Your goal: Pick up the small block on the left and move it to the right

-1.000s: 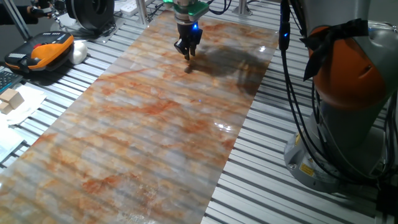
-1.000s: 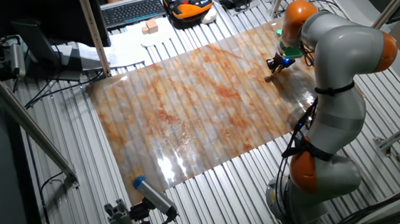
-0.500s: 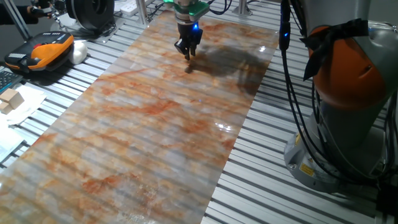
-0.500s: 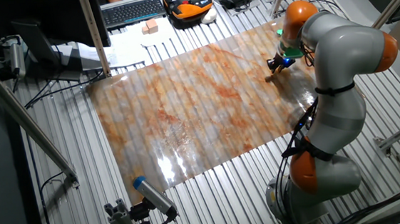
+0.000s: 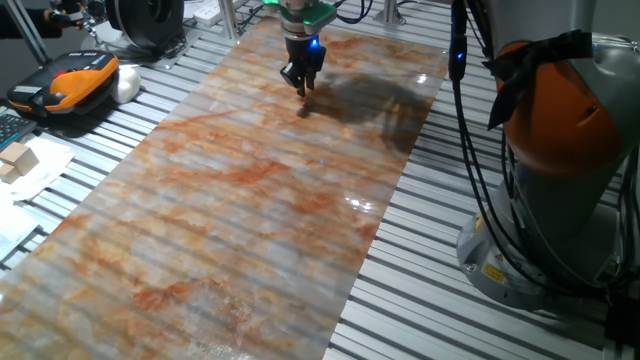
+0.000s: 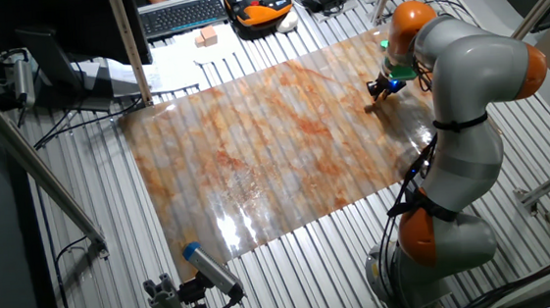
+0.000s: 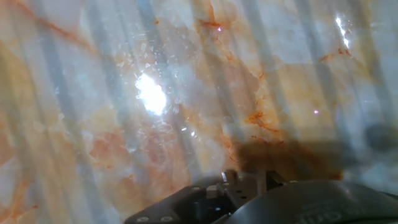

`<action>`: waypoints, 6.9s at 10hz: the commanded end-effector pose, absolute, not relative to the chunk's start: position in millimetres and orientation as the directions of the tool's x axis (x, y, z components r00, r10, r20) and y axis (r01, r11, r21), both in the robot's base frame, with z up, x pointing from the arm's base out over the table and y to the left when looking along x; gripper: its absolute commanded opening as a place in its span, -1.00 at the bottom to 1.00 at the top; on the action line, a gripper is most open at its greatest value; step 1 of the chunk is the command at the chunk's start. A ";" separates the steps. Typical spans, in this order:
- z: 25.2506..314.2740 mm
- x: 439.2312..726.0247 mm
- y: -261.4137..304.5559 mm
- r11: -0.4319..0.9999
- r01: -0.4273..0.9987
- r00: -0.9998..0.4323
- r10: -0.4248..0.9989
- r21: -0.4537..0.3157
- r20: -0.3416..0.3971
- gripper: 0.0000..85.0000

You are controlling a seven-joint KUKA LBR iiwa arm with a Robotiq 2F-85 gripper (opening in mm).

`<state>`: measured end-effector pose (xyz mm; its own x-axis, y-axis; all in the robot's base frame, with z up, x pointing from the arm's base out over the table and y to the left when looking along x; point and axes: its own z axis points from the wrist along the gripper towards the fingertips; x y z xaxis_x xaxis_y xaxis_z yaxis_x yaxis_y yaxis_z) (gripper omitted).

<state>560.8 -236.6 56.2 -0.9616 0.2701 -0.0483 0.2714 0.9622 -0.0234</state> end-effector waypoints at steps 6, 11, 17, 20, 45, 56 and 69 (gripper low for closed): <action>56.1 560.8 -236.8 0.969 0.248 -0.968 0.247 0.023 0.035 -1.00; 56.1 560.8 -236.8 0.984 0.177 -0.983 0.176 0.010 0.051 -1.00; 56.1 560.8 -236.8 0.997 0.079 -0.997 0.079 -0.003 0.022 -1.00; 55.5 560.9 -236.8 0.980 0.195 -0.980 0.194 0.022 0.044 -1.00; 31.1 555.0 -240.8 0.962 0.270 -0.962 0.269 -0.038 -0.037 -0.20; 27.6 553.9 -240.6 0.965 0.260 -0.965 0.259 -0.022 -0.039 -0.20; 26.5 551.1 -238.2 0.972 0.235 -0.971 0.235 -0.009 -0.046 -1.00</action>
